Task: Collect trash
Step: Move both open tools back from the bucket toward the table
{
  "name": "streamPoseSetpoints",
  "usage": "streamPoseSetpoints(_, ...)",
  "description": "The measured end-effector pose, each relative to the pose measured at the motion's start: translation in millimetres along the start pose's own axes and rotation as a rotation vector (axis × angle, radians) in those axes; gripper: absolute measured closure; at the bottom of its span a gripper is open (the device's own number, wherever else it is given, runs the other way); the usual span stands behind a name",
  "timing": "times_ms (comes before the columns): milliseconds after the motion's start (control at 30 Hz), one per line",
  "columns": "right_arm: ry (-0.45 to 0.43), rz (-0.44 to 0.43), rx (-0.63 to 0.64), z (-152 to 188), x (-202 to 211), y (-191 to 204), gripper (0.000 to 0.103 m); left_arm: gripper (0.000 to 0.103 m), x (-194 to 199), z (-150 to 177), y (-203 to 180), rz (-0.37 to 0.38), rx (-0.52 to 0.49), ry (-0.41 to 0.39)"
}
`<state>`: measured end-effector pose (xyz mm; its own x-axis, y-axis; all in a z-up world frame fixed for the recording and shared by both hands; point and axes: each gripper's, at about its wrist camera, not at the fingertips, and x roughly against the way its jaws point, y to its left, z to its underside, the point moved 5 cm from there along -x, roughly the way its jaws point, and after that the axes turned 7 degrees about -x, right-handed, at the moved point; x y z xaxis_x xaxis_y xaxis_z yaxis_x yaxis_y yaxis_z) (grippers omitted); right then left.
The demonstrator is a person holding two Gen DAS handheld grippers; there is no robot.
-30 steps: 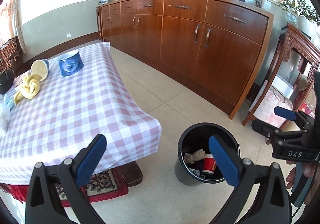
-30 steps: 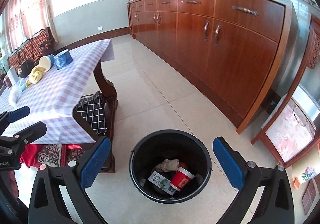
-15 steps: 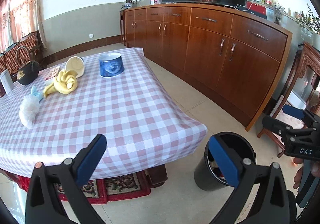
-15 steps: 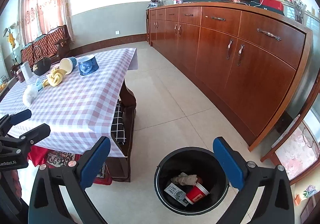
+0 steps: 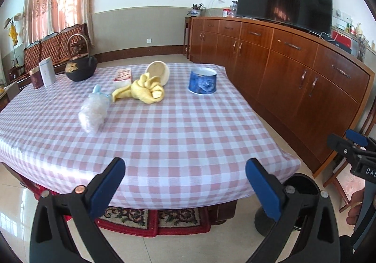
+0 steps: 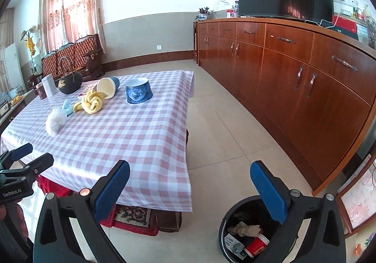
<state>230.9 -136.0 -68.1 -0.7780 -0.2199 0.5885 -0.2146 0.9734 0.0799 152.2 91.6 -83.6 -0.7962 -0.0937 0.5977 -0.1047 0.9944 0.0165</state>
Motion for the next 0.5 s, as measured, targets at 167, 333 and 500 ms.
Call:
streamPoseSetpoints(167, 0.012, -0.078, 0.022, -4, -17, 37, 0.0, 0.001, 2, 5, 41, -0.042, 0.048, -0.003)
streamPoseSetpoints(333, 0.063, -0.118, 0.074, -9, -39, 78, 0.0, 0.001, 0, 6, 81, -0.109, 0.08, -0.003)
streamPoseSetpoints(500, 0.085, -0.18, 0.092, -19, -60, 117, 0.0, 0.004, -13, 4, 121, -0.142, 0.116, 0.018)
